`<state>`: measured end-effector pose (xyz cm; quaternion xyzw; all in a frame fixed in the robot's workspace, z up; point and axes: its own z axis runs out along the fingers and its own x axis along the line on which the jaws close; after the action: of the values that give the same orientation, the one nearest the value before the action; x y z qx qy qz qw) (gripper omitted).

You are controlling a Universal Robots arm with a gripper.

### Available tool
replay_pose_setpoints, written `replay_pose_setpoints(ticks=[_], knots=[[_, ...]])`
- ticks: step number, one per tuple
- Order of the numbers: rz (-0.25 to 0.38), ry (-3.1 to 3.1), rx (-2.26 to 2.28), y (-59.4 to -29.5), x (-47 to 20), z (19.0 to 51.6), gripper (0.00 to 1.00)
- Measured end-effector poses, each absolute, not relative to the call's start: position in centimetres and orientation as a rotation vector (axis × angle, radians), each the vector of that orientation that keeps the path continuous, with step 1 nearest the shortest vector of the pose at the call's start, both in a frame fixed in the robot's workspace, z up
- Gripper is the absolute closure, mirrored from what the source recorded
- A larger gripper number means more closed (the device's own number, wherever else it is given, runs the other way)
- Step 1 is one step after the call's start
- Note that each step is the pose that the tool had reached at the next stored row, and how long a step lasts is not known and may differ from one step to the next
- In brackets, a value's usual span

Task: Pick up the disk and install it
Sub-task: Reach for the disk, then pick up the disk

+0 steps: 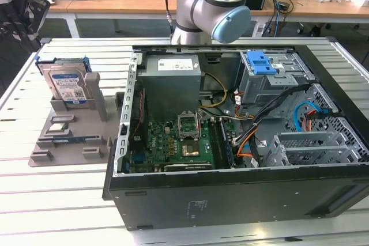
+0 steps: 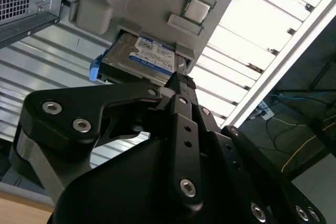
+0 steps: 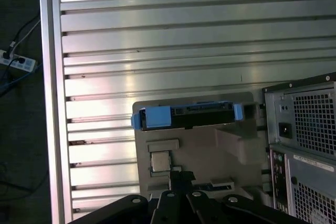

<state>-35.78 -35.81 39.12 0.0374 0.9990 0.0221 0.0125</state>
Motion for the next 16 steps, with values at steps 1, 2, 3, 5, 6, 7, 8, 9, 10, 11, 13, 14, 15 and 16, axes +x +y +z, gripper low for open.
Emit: replay_pose_setpoints(ticks=[1, 2, 3, 5, 6, 7, 8, 9, 10, 11, 13, 14, 15, 16], knots=[[0.069, 3.114, 0.116, -35.81, -35.79, 39.12, 0.90], [0.069, 3.114, 0.117, -35.81, -35.79, 39.12, 0.90], [0.069, 3.114, 0.117, -35.81, -35.80, 39.12, 0.90], [0.069, 3.114, 0.117, -35.81, -35.80, 39.12, 0.90], [0.069, 3.114, 0.117, -35.81, -35.80, 39.12, 0.90], [0.069, 3.114, 0.117, -35.80, -35.80, 39.12, 0.90], [0.069, 3.114, 0.117, -35.81, -35.80, 39.12, 0.90], [0.069, 3.114, 0.117, -35.81, -35.81, 39.12, 0.90], [0.069, 3.114, 0.117, -35.81, -35.81, 39.12, 0.90], [0.069, 3.114, 0.117, -35.81, -35.81, 39.12, 0.90], [0.069, 3.114, 0.110, -35.80, -35.81, 39.12, 0.90], [0.069, 3.116, 0.068, -35.80, -35.82, 39.13, 0.90], [0.070, 3.117, 0.044, -35.80, -35.82, 39.12, 0.90], [0.070, 3.117, 0.021, -35.81, -35.82, 39.12, 0.90]])
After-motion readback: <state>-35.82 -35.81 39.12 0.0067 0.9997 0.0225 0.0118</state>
